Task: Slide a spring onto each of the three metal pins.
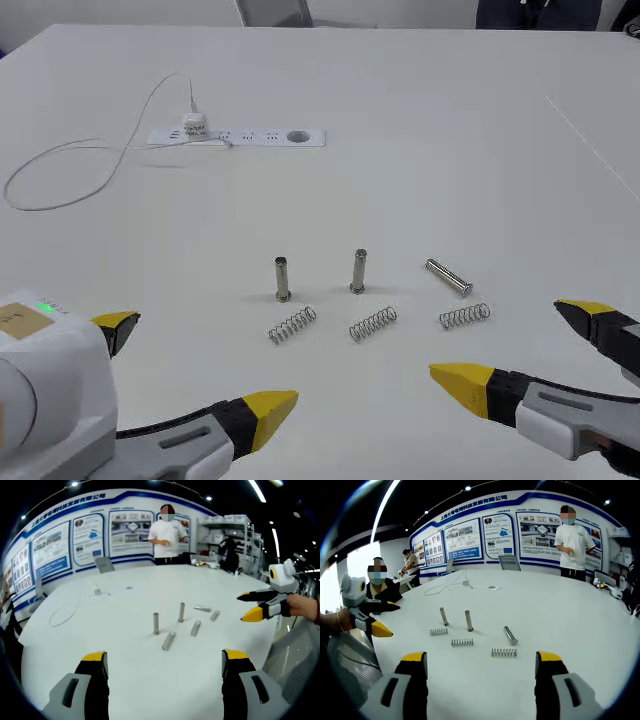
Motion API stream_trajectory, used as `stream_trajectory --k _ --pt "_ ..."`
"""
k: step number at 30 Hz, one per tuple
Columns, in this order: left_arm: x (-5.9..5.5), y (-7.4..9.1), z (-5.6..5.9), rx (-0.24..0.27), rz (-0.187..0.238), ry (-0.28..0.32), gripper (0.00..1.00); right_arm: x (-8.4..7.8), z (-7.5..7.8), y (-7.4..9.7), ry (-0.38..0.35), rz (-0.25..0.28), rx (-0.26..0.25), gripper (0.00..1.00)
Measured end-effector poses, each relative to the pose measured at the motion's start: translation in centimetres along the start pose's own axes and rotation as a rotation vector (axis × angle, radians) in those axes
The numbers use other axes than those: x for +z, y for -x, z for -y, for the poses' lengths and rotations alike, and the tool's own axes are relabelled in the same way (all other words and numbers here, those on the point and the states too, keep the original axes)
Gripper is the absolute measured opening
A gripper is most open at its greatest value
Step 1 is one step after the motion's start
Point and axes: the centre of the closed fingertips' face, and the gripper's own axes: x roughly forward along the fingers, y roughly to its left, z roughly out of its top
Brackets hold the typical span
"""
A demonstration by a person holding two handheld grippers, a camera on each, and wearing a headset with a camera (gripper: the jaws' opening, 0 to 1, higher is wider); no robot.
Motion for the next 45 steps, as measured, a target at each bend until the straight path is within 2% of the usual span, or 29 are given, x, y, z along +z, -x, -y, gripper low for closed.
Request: stream_trajectory --k 8,13,17,25,37,45 --pt "0.1 0.0 0.0 0.0 0.004 0.002 0.96 -0.4 0.1 0.0 0.045 -0.026 -0.014 0.89" --pt "0.1 0.1 -0.1 0.004 0.007 0.007 0.96 -0.6 0.0 0.3 0.045 -0.038 -0.012 0.87" --pt "-0.1 0.1 -0.2 0.01 -0.008 0.001 0.94 -0.7 0.2 0.7 0.031 -0.073 -0.003 0.85" --pt "0.5 0.3 0.6 -0.015 -0.008 -0.011 0.95 1.3 0.9 0.9 0.053 -0.092 0.031 0.74" --pt "0.8 0.3 1.2 -0.036 -0.008 -0.012 0.95 3.2 2.7 -1.2 0.086 -0.149 0.058 0.57" --pt "1.2 -0.2 1.4 -0.054 -0.007 -0.005 0.94 3.1 4.3 -3.3 0.108 -0.181 0.06 0.49"
